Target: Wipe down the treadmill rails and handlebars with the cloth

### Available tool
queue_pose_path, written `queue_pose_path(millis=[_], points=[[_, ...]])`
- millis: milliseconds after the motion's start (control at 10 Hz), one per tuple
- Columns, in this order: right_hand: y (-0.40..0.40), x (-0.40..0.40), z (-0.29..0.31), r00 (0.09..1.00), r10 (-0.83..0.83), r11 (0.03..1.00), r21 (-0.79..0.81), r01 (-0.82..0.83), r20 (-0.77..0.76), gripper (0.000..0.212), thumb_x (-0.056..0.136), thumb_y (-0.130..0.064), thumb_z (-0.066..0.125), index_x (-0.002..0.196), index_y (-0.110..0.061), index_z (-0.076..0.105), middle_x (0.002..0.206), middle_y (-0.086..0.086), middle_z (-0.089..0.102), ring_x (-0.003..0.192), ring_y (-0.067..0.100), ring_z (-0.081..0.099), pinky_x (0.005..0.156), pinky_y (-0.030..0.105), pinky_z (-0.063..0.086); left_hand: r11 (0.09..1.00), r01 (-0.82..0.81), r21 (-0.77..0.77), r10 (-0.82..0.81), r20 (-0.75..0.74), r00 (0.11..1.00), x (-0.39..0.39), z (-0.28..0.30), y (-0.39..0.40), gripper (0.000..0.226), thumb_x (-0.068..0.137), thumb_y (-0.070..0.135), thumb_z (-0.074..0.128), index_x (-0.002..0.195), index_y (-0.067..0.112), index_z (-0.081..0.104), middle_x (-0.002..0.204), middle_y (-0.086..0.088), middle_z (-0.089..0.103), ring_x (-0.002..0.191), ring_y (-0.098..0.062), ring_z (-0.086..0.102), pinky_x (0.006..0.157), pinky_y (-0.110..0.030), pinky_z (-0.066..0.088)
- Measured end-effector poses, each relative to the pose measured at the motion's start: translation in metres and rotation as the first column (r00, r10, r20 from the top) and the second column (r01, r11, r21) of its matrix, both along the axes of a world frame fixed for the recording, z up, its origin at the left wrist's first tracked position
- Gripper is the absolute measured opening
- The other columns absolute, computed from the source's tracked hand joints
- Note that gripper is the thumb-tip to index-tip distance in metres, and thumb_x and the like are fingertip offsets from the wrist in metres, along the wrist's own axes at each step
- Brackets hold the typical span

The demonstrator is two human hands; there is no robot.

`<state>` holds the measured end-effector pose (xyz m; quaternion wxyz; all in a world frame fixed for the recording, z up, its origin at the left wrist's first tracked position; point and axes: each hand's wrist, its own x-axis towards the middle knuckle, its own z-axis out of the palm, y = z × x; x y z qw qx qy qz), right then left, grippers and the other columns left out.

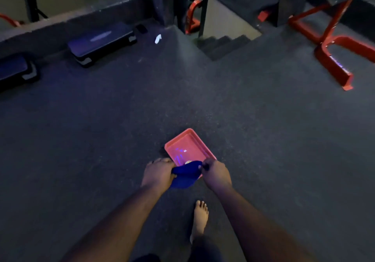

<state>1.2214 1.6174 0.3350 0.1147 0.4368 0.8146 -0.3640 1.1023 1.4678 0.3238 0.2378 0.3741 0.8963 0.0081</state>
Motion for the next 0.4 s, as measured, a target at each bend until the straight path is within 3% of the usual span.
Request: queue_pose_path(millis=[100,200,300,400], points=[[0.05,-0.038,-0.036,1.0,0.003,1.0,-0.003,-0.003,-0.022,0.013,0.092,-0.028,0.063,0.098,-0.019,0.07,0.097,0.008,0.074,0.093,0.031,0.068,0.071,0.032,0.047,0.997,-0.064,0.046,0.064,-0.005,0.998,-0.033,-0.036,0.043,0.031,0.092,0.034,0.059,0.122,0.03,0.063,0.123,0.005,0.065,0.115,-0.022,0.059,0.09,-0.034,0.049],[0.106,-0.082,-0.09,0.998,-0.023,1.0,-0.002,0.023,-0.066,0.012,0.094,-0.028,0.062,0.099,-0.021,0.071,0.094,0.004,0.073,0.085,0.025,0.068,0.068,0.029,0.046,0.991,-0.101,0.09,0.103,-0.014,0.995,-0.07,-0.091,0.092,0.037,0.096,0.027,0.055,0.132,0.03,0.058,0.126,0.005,0.065,0.114,-0.021,0.06,0.092,-0.035,0.051],[0.126,-0.094,-0.129,0.999,0.005,1.0,0.013,-0.004,-0.032,0.016,0.095,-0.026,0.06,0.105,-0.02,0.071,0.099,0.003,0.073,0.087,0.024,0.068,0.067,0.027,0.042,0.993,-0.104,0.057,0.102,0.024,0.994,-0.082,-0.127,0.112,0.042,0.098,0.023,0.052,0.139,0.03,0.052,0.137,0.006,0.06,0.122,-0.019,0.057,0.098,-0.036,0.049],[0.136,-0.096,-0.179,0.997,0.014,0.999,-0.049,-0.011,0.076,0.021,0.095,-0.025,0.057,0.108,-0.019,0.071,0.104,0.004,0.074,0.089,0.024,0.068,0.068,0.025,0.04,0.993,-0.105,-0.06,0.113,0.147,0.983,-0.089,-0.175,0.121,0.051,0.099,0.035,0.052,0.148,0.026,0.041,0.153,0.002,0.045,0.138,-0.019,0.045,0.109,-0.037,0.043]])
